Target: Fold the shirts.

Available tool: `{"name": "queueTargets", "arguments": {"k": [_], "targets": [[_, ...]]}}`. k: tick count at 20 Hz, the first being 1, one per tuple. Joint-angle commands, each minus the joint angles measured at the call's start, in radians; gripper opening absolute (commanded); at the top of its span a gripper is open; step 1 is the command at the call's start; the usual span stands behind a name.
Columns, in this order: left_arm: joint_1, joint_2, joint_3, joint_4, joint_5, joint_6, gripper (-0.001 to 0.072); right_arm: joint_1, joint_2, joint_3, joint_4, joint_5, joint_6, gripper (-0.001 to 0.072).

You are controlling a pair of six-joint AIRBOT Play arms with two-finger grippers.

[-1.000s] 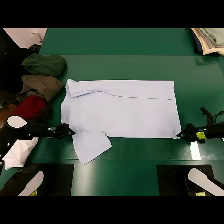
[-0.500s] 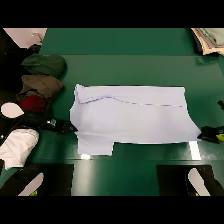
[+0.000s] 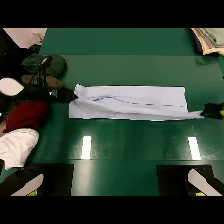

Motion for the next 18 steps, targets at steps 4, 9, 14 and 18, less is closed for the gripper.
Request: {"name": "queueTargets", "arguments": {"k": [4, 9, 14, 18], "targets": [[-0.002, -0.241, 0.134, 0.011, 0.162, -0.005, 0.0027, 0.057, -0.284, 0.201, 0.04, -0.084, 0.029, 0.0013], [-0.002, -0.322, 0.15, 0.005, 0.271, -0.012, 0.0028, 0.043, -0.464, 0.319, 0.226, -0.171, 0.028, 0.0014], [-0.002, -0.327, 0.155, 0.001, 0.346, -0.091, 0.0618, 0.033, -0.594, 0.414, 0.416, -0.236, 0.03, 0.0549], [-0.002, -0.327, 0.244, 0.004, 0.208, -0.09, 0.0611, -0.031, -0.601, 0.463, 0.437, -0.096, -0.042, 0.0556]]}}
